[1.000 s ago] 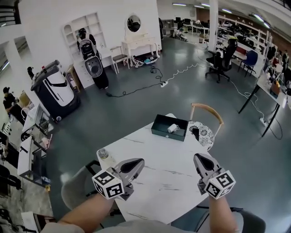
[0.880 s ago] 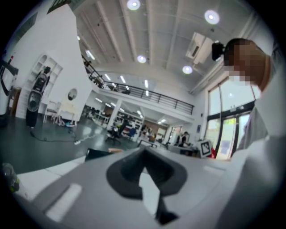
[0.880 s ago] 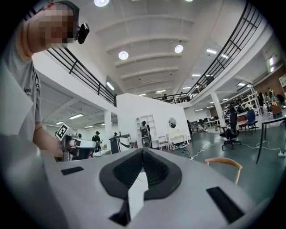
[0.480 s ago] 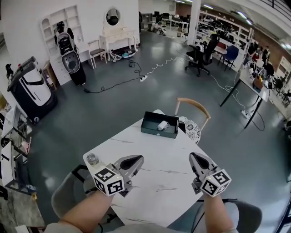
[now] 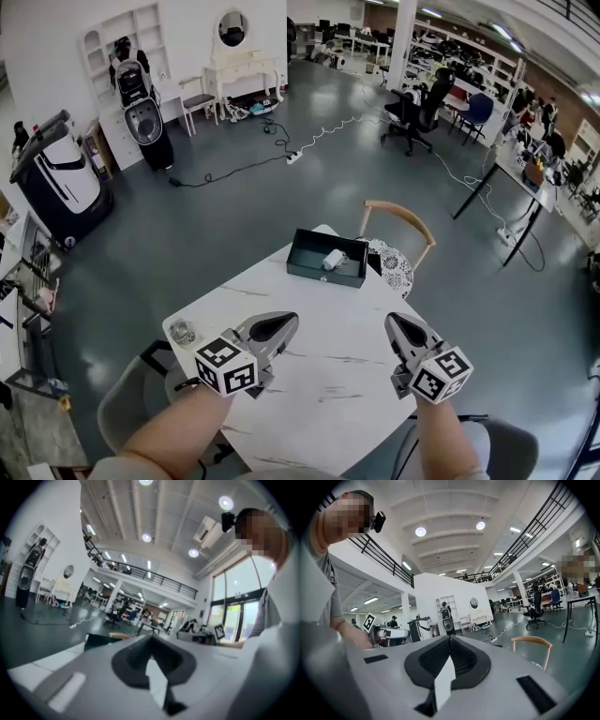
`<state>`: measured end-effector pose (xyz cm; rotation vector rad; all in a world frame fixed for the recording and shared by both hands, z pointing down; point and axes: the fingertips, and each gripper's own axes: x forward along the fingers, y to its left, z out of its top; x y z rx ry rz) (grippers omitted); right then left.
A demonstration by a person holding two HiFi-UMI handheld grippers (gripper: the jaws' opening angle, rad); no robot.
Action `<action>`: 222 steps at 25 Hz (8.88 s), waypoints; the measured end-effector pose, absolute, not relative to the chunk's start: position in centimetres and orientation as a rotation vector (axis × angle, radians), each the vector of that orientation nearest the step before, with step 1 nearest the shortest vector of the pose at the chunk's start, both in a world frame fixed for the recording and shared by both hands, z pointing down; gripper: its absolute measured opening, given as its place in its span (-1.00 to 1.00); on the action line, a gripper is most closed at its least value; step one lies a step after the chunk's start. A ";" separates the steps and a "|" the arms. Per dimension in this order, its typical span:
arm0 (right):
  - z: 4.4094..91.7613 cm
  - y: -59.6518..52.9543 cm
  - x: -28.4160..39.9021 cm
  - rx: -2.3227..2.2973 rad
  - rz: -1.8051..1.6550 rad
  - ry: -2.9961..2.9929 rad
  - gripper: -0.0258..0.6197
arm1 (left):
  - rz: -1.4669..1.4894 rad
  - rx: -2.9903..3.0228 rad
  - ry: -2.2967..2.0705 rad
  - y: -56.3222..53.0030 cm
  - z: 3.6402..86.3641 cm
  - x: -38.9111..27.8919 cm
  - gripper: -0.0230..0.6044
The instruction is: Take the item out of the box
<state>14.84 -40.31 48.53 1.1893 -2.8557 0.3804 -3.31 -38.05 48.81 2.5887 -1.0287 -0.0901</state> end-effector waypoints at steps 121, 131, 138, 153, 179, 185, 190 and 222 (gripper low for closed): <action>43.5 -45.0 13.3 1.292 0.428 -2.887 -0.90 | 0.465 2.404 -1.030 -57.8 43.5 1.0 -0.42; 37.2 -42.5 8.3 1.320 0.381 -2.900 -0.90 | 0.270 2.500 -1.037 -51.6 35.5 -5.6 -0.42; 32.9 -39.7 5.5 1.372 0.327 -2.889 -0.90 | 0.138 2.590 -0.974 -47.6 30.4 -9.1 -0.42; 25.3 -33.6 4.3 1.410 0.181 -2.905 -0.90 | 0.008 2.713 -0.955 -38.8 24.1 -12.6 -0.41; 26.1 -20.3 16.1 1.017 0.108 -3.002 -0.90 | -0.064 2.659 -1.207 -20.4 25.1 0.9 -0.41; 27.4 -19.6 16.0 0.994 0.155 -3.004 -0.90 | -0.053 2.645 -1.191 -18.8 27.8 0.9 -0.41; 28.9 -18.9 15.5 0.990 0.178 -2.998 -0.90 | -0.032 2.637 -1.198 -17.5 30.7 0.1 -0.41; 35.9 -19.7 8.2 1.082 0.314 -2.947 -0.90 | -0.080 2.671 -1.134 -16.7 35.3 -9.3 -0.41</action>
